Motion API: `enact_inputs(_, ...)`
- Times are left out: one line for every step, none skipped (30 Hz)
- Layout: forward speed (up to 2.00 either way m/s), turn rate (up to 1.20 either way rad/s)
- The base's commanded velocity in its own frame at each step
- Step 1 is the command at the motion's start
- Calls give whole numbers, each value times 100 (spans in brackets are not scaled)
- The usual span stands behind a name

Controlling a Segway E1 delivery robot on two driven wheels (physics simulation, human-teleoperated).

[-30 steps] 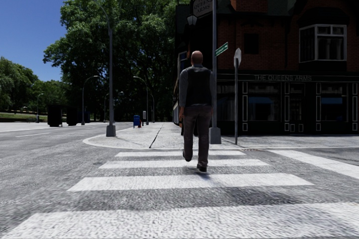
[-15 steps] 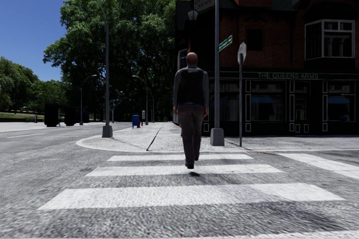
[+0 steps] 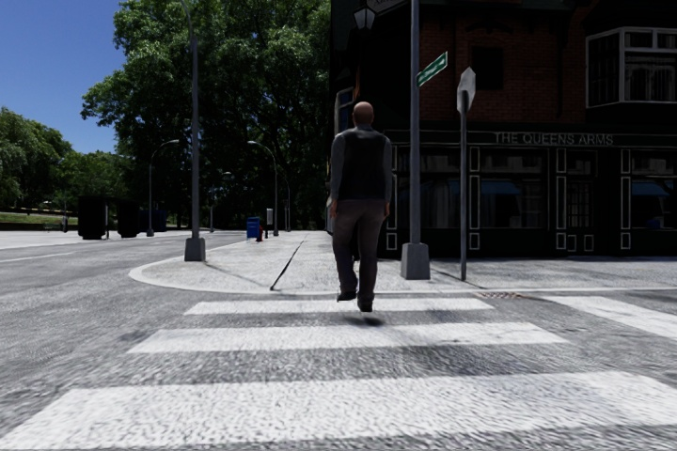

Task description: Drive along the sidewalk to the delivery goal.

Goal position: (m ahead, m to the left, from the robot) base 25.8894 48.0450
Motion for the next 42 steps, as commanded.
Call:
enact_inputs(84, 0)
enact_inputs(84, 0)
enact_inputs(84, 0)
enact_inputs(84, 0)
enact_inputs(84, 0)
enact_inputs(84, 0)
enact_inputs(86, 0)
enact_inputs(86, 0)
enact_inputs(96, 0)
enact_inputs(110, 0)
enact_inputs(123, 0)
enact_inputs(126, 0)
enact_inputs(126, 0)
enact_inputs(127, 0)
enact_inputs(127, 0)
enact_inputs(128, 0)
enact_inputs(128, 0)
enact_inputs(128, 0)
enact_inputs(128, 0)
enact_inputs(128, 0)
enact_inputs(128, 0)
enact_inputs(128, 0)
enact_inputs(128, 0)
enact_inputs(128, 0)
enact_inputs(128, 0)
enact_inputs(128, 0)
enact_inputs(128, 0)
enact_inputs(128, 0)
enact_inputs(128, 0)
enact_inputs(128, 0)
enact_inputs(128, 0)
enact_inputs(128, 0)
enact_inputs(128, 0)
enact_inputs(128, 0)
enact_inputs(128, 0)
enact_inputs(128, 0)
enact_inputs(128, 0)
enact_inputs(128, 0)
enact_inputs(128, 0)
enact_inputs(126, 0)
enact_inputs(126, 0)
enact_inputs(121, 0)
